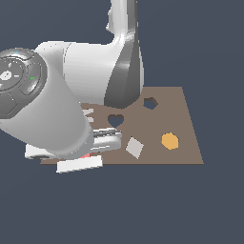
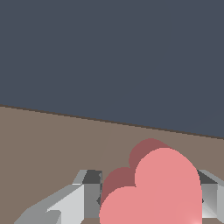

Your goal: Insert a designated object into the corresponding slot on a board.

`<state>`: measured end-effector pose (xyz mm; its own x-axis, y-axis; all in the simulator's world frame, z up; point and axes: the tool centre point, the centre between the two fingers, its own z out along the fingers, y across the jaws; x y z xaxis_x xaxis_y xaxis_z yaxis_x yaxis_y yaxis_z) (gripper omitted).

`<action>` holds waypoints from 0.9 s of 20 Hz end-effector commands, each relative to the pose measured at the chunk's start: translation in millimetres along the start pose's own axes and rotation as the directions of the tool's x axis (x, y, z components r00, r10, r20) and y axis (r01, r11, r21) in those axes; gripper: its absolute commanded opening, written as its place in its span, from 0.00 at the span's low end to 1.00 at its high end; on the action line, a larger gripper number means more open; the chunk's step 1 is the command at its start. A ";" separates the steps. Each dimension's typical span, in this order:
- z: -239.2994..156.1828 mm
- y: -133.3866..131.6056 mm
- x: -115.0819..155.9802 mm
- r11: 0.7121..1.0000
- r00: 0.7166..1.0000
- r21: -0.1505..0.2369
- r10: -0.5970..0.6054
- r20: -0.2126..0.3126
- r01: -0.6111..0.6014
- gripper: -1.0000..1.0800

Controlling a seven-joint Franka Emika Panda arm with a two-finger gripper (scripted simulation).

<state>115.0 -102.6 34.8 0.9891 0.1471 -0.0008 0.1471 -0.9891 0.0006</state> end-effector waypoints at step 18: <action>-3.1 -70.4 -13.1 0.628 0.628 -0.002 -0.778 0.000 0.778 0.00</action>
<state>95.4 -39.1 37.3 0.5668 0.8239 -0.0006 0.8239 -0.5668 0.0011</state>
